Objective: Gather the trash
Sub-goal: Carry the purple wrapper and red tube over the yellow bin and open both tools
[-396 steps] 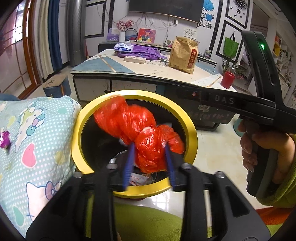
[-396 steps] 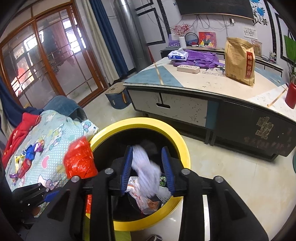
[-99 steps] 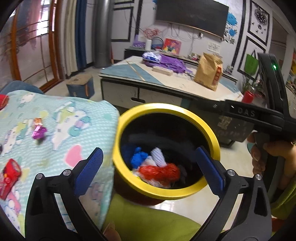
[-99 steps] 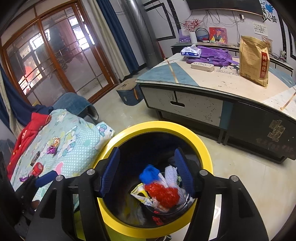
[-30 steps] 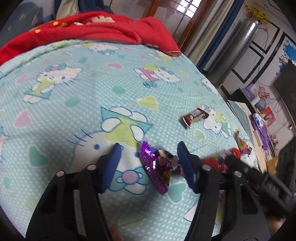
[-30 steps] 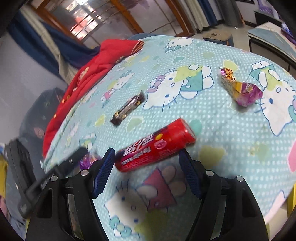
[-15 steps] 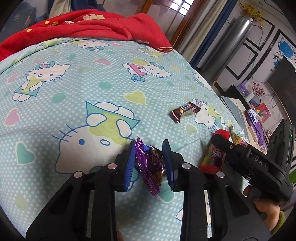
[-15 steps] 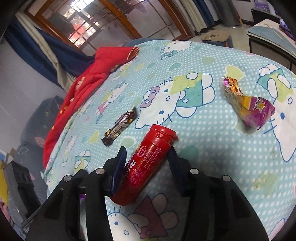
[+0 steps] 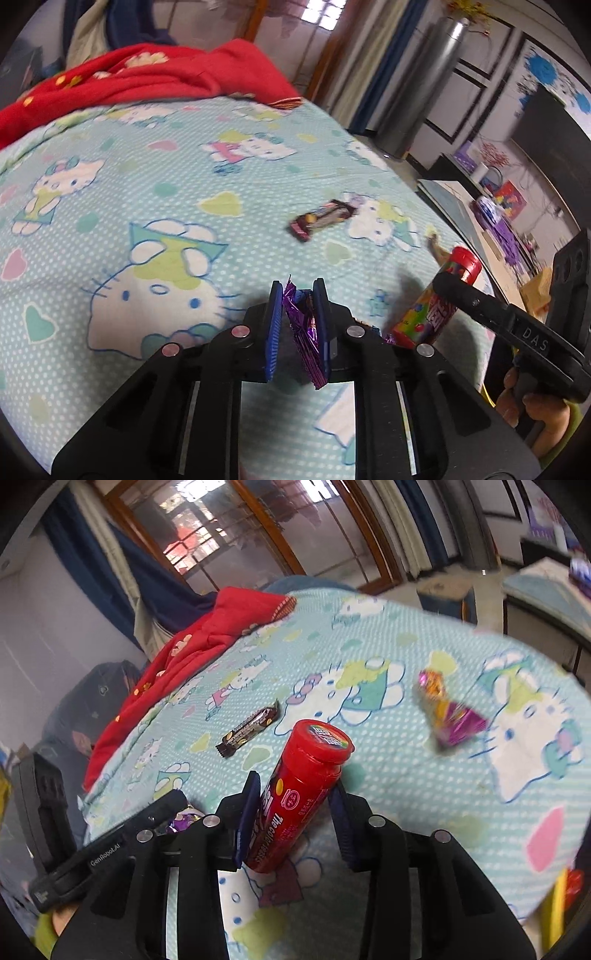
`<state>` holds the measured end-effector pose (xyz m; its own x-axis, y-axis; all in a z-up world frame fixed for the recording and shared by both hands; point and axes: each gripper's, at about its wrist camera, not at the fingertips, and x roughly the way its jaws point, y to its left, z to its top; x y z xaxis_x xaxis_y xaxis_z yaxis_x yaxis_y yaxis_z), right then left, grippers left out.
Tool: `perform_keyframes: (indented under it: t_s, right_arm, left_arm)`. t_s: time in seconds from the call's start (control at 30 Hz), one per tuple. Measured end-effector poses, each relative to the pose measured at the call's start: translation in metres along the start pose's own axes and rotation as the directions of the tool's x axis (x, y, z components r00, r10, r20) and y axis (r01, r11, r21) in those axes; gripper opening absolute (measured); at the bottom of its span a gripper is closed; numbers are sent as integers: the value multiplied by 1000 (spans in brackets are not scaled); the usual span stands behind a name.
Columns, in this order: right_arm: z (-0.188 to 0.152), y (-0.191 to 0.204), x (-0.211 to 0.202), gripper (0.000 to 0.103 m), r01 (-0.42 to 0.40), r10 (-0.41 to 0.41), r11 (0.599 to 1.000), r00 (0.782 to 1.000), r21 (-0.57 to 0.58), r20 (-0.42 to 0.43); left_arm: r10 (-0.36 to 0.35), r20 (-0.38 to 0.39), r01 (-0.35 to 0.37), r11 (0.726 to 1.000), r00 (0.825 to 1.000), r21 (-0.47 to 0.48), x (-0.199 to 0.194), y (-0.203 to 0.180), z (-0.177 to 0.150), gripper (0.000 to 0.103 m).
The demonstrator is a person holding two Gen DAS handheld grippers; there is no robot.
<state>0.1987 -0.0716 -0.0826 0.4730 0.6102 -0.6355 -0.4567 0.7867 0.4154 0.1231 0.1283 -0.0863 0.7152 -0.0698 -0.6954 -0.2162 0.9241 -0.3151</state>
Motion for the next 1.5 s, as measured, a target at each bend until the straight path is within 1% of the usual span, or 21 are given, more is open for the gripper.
perform_keyframes:
  t_s: [0.23, 0.6, 0.83, 1.07, 1.3, 1.5]
  right_arm:
    - [5, -14, -33, 30, 44, -41, 998, 997, -34, 71]
    - [22, -43, -80, 28, 87, -85, 996, 983, -8, 162]
    - [27, -66, -110, 28, 125, -126, 992, 970, 19, 206]
    - [17, -92, -136, 28, 182, -189, 982, 955, 49, 230]
    - [4, -125, -161, 28, 239, -257, 966, 936, 103, 239]
    - [-6, -152, -186, 28, 283, -313, 947, 915, 148, 255]
  left_arm:
    - [-57, 27, 55, 995, 998, 84, -8, -36, -4, 11]
    - [-133, 50, 120, 972, 990, 200, -19, -90, -10, 11]
    - [-177, 51, 160, 956, 983, 245, -23, -120, -13, 11]
    - [-221, 38, 200, 934, 975, 295, -20, -152, -18, 11]
    - [-262, 12, 240, 903, 965, 355, -17, -187, -27, 11]
    - [-288, -13, 268, 873, 958, 408, -13, -216, -37, 11]
